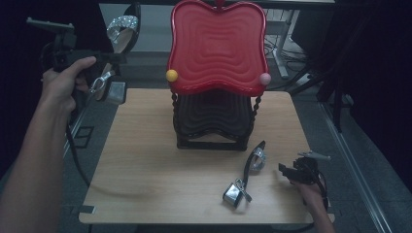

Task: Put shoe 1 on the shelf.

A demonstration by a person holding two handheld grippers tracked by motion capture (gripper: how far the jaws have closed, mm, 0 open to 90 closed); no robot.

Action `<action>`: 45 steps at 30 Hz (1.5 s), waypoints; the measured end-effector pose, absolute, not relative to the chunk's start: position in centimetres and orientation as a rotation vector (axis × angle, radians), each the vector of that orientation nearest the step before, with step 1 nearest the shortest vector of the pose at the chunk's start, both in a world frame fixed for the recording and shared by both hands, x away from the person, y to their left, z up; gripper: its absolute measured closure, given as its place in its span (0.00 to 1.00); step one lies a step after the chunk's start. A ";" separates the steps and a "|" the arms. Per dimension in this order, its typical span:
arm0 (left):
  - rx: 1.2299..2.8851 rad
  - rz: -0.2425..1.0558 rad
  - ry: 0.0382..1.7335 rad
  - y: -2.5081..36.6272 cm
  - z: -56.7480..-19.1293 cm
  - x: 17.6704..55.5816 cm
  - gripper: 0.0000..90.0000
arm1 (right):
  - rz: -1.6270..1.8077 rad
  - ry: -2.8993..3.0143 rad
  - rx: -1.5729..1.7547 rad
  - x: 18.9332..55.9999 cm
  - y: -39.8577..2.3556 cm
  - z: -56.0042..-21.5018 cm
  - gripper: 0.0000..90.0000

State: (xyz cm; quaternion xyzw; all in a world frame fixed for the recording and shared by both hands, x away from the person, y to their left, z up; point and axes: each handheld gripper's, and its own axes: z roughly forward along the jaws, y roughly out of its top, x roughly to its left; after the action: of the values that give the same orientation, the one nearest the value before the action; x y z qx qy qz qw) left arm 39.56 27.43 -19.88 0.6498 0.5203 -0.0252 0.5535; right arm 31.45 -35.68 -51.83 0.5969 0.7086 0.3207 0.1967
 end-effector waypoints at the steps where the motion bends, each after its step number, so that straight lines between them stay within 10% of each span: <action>1: 1.544 -0.049 1.230 26.9 -19.5 39.7 0.47 | 0.897 1.985 1.671 31.4 -35.7 -51.8 0.37; 45: 1.673 0.185 1.341 9.1 -16.5 47.8 0.47 | 0.923 1.992 1.670 31.5 -35.8 -51.9 0.37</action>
State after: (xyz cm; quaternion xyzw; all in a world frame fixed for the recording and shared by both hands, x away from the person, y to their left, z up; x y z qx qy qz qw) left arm 47.77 9.10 -16.54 0.6843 0.5484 0.0756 0.4747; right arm 31.53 -35.81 -51.87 0.5944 0.7089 0.3283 0.1904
